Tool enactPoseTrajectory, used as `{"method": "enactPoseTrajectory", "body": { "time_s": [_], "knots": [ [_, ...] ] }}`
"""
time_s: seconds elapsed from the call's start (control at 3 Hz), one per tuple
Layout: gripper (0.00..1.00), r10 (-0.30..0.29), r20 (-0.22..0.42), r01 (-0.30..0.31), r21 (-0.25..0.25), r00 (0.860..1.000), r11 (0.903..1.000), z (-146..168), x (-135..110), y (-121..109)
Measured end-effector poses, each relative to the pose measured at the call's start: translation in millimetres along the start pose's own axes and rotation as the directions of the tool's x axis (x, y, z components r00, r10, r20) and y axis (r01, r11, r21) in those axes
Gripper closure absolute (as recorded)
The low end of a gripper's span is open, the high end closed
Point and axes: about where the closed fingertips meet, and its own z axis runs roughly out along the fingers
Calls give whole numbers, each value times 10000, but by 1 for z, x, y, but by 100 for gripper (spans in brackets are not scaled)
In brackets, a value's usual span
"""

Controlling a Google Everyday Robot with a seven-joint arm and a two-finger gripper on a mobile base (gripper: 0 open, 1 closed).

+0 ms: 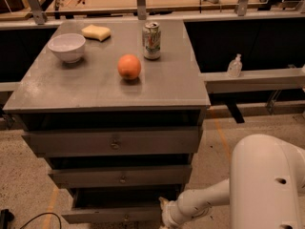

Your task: Open bottom drawer

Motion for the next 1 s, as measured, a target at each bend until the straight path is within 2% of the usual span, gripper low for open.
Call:
{"method": "enactPoseTrajectory", "body": {
  "time_s": [0.33,0.67,1.0],
  "knots": [
    [0,470,572,-505,611,9973,9969,-23,-8,15],
    [0,160,1623,-255,563,9866,9981,-27,-22,26],
    [0,-383,2529,189,787,9667,9967,-38,-45,11]
  ]
}}
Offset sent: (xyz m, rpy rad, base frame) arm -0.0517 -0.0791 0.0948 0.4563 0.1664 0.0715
